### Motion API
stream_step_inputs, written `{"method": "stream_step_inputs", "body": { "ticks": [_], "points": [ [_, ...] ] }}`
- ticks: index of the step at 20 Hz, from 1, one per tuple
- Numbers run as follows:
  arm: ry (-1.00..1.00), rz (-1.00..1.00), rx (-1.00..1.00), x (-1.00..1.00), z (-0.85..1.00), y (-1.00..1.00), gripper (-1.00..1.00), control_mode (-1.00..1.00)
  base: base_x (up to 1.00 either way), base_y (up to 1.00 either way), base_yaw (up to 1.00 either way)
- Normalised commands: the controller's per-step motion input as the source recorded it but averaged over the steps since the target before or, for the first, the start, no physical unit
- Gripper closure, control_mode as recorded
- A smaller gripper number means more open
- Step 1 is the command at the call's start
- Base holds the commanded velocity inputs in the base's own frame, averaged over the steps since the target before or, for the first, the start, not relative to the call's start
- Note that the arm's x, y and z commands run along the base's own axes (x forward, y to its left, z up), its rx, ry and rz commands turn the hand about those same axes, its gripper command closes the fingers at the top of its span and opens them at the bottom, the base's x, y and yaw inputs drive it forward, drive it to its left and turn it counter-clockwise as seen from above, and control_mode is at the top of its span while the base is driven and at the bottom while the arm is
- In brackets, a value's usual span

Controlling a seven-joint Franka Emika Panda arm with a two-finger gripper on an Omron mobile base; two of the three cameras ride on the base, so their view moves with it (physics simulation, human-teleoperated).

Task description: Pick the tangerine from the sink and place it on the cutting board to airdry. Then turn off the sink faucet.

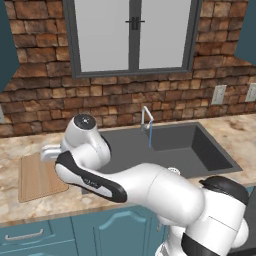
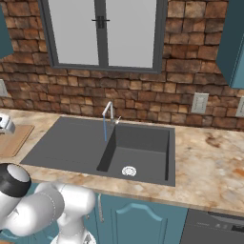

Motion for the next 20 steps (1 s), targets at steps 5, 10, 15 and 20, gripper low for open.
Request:
{"method": "stream_step_inputs", "body": {
  "ticks": [5,10,15,20],
  "points": [
    [0.00,0.00,0.00,0.05,-0.14,0.14,1.00,-1.00,0.00,0.00,0.00],
    [0.00,0.00,0.00,0.02,-0.08,0.05,1.00,-1.00,0.00,0.00,0.00],
    [0.00,0.00,0.00,0.07,-0.15,0.04,1.00,-1.00,0.00,0.00,0.00],
    [0.01,0.00,0.00,0.06,-0.22,0.12,1.00,-1.00,0.00,0.00,0.00]
  ]
}}
